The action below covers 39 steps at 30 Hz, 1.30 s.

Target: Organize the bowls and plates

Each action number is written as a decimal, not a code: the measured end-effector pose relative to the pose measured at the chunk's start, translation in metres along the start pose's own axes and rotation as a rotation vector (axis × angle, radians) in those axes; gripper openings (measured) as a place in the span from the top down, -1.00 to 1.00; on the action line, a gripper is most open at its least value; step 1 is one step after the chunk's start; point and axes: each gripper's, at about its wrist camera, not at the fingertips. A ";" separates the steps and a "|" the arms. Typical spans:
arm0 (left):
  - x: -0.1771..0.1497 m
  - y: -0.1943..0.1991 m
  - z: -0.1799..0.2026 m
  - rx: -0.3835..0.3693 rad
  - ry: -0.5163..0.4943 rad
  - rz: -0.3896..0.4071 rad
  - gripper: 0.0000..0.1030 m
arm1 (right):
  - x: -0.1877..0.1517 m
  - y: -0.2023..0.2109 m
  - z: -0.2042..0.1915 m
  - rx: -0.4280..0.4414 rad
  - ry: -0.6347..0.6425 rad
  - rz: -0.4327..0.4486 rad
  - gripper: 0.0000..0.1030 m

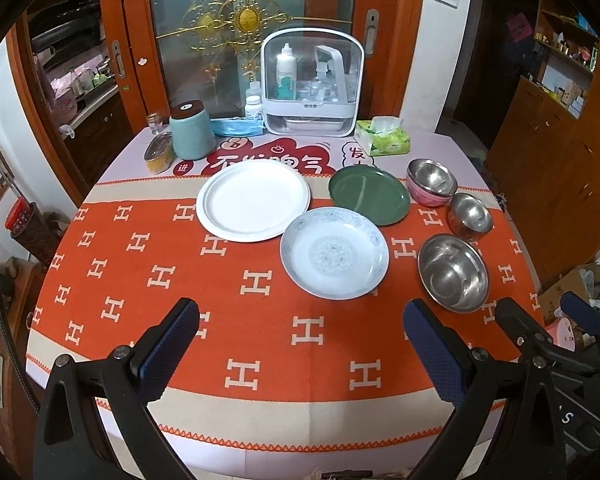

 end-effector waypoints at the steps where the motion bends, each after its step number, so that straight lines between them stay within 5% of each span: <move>1: -0.001 0.000 0.000 0.002 0.001 -0.004 -0.97 | 0.000 0.000 0.000 0.001 0.001 0.000 -0.90; 39: 0.001 -0.012 0.004 0.022 0.016 -0.076 -0.97 | 0.005 0.000 0.005 0.023 0.018 0.018 -0.90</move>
Point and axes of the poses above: each gripper's, at about its wrist camera, not at the fingertips, and y roughly against the way its jaws point, z to its right, x to its top, and after that the axes turned 9 degrees about -z, right-handed
